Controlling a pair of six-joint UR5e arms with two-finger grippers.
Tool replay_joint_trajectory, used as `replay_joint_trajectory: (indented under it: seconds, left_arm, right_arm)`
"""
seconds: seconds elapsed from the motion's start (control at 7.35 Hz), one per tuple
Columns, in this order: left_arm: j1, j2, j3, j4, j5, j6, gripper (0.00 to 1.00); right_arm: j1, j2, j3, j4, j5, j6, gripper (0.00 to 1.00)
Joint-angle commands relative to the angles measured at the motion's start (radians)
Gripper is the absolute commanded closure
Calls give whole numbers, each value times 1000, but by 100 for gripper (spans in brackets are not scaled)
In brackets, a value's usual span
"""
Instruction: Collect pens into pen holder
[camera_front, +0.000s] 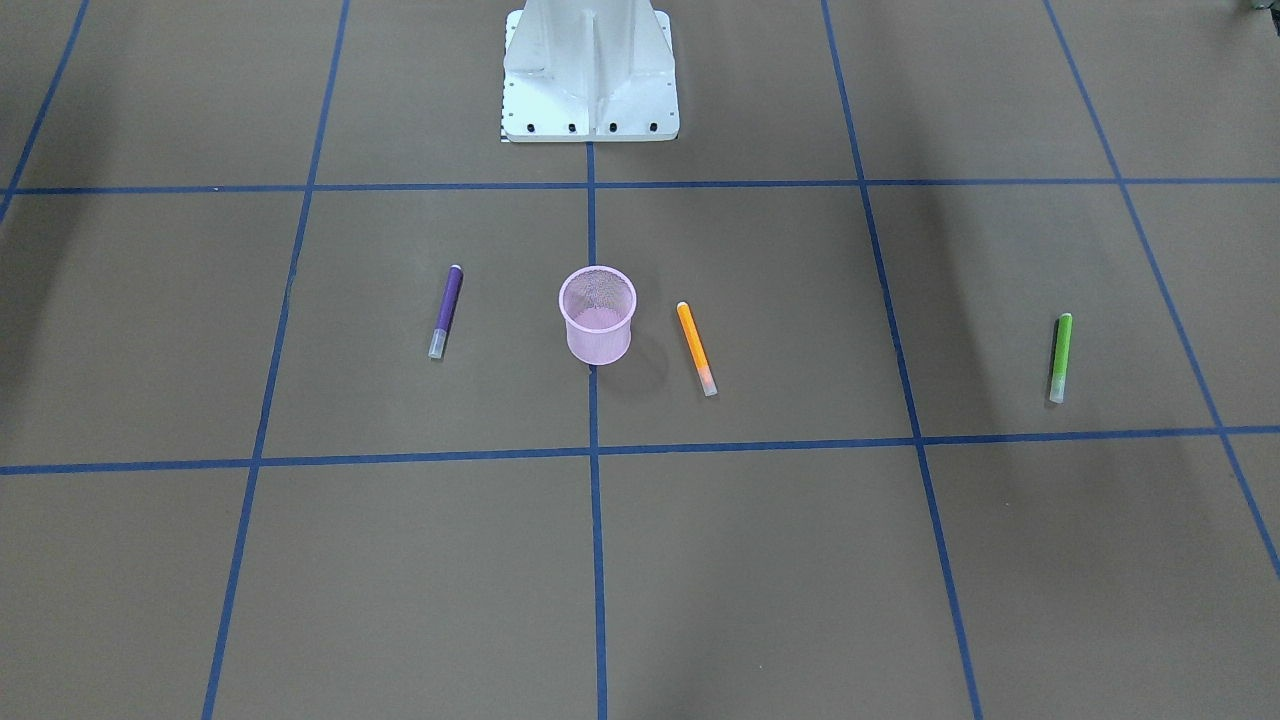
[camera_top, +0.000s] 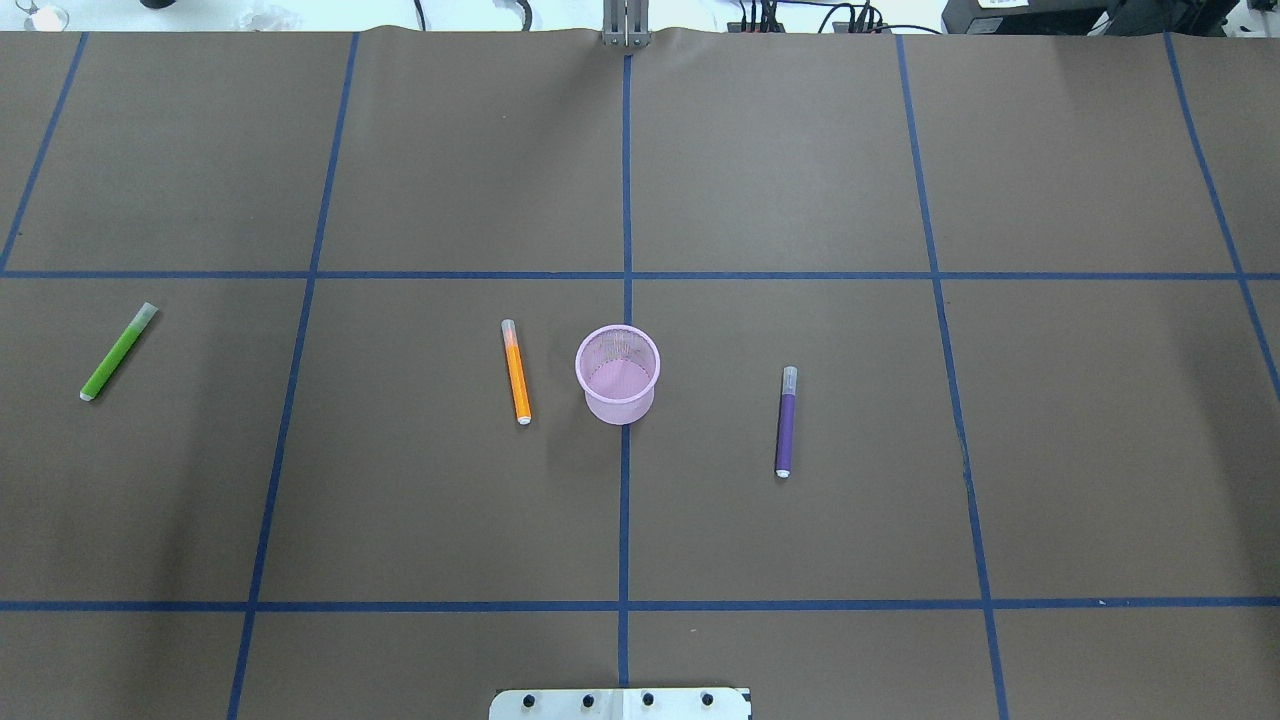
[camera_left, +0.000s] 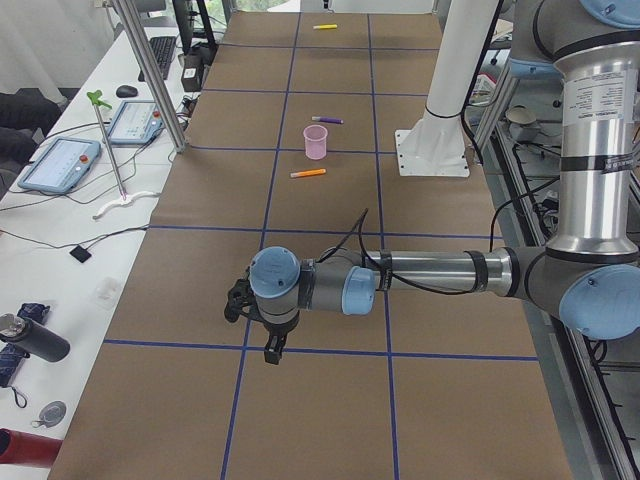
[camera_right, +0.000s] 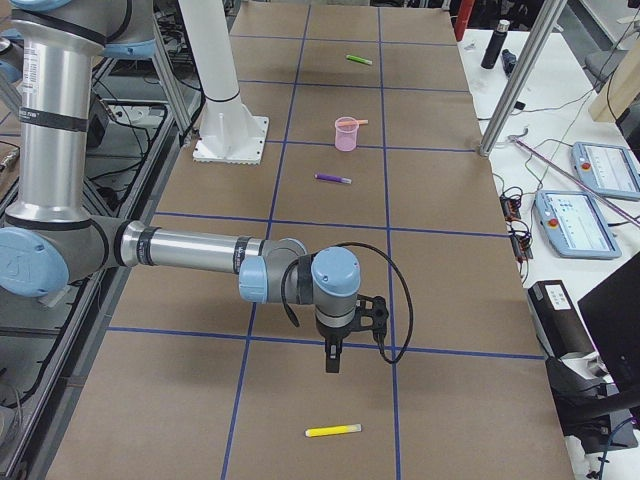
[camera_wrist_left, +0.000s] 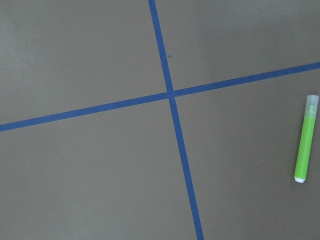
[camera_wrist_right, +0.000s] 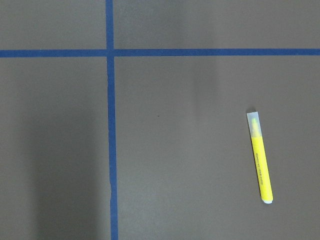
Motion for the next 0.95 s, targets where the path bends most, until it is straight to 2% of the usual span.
replay_joint_trajectory:
  seconds: [0.0, 0.14, 0.68, 0.82]
  left_arm:
    - [1, 7, -17, -2, 27, 1, 0]
    - [1, 8, -23, -2, 67, 1, 0]
    - [2, 16, -65, -3, 66, -13, 0]
    - [1, -4, -68, -8, 64, -15, 0]
  right_arm:
    - [0, -1, 1, 3, 0, 0, 1]
    - [0, -1, 3, 3, 2, -1, 1]
    - [-1, 4, 10, 8, 8, -10, 1]
    - [-1, 11, 44, 8, 5, -3, 1]
